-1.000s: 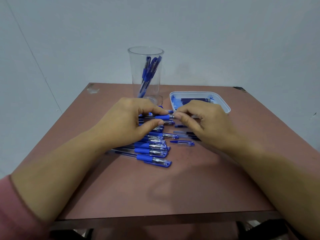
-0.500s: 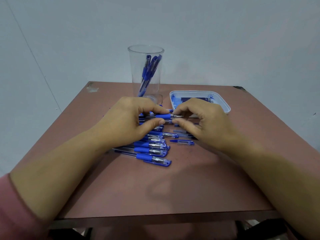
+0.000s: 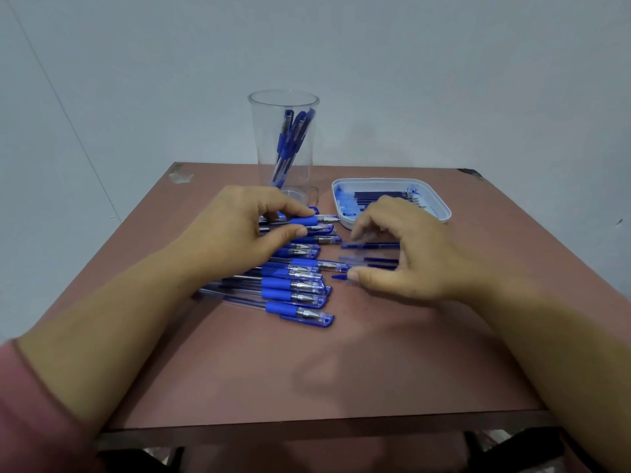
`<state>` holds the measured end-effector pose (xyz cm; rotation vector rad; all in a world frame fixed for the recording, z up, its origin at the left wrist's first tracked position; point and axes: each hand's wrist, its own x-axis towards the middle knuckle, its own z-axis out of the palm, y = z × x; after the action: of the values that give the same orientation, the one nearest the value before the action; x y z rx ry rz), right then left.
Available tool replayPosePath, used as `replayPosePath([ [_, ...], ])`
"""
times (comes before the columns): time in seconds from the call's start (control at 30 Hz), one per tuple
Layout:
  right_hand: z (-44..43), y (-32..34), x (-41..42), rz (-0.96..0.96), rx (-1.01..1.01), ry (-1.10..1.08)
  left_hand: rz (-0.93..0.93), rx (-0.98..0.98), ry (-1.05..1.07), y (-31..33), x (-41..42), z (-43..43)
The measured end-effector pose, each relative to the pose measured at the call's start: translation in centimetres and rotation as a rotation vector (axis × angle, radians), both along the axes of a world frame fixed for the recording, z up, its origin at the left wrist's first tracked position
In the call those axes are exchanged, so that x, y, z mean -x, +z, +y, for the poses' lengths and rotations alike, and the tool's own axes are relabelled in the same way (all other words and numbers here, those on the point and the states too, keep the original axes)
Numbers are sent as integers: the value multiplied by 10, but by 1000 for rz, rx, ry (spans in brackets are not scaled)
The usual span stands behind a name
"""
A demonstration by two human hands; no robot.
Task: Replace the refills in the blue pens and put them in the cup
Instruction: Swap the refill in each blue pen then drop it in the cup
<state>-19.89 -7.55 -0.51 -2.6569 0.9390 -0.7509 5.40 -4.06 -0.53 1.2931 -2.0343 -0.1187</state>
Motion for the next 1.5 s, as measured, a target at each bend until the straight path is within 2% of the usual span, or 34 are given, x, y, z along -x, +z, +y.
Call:
replayPosePath([
  [0.17, 4, 5, 4, 224, -15, 46, -8, 1, -6, 1, 0, 0],
  [0.27, 4, 5, 1, 243, -51, 59, -7, 9, -13, 1, 1, 0],
  [0.43, -5, 5, 5, -122, -68, -83, 2, 4, -12, 2, 1, 1],
  [0.5, -7, 4, 4, -189, -55, -126, 2, 8, -12, 1, 1, 1],
  [0.77, -4, -4, -12, -212, -1, -16, 42, -23, -30, -3, 9, 3],
  [1.07, -3, -12, -21, -309, 32, -36, 84, 12, -3, -5, 15, 5],
  [1.2, -4, -8, -22, -321, -26, -42, 85, 13, -7, -3, 17, 3],
  [1.33, -6, -3, -18, -376, -216, -44, 19, 36, 42, 2, 20, 7],
  [1.5, -15, 9, -6, -554, -340, -90, -270, -62, 218, 4, 14, 22],
])
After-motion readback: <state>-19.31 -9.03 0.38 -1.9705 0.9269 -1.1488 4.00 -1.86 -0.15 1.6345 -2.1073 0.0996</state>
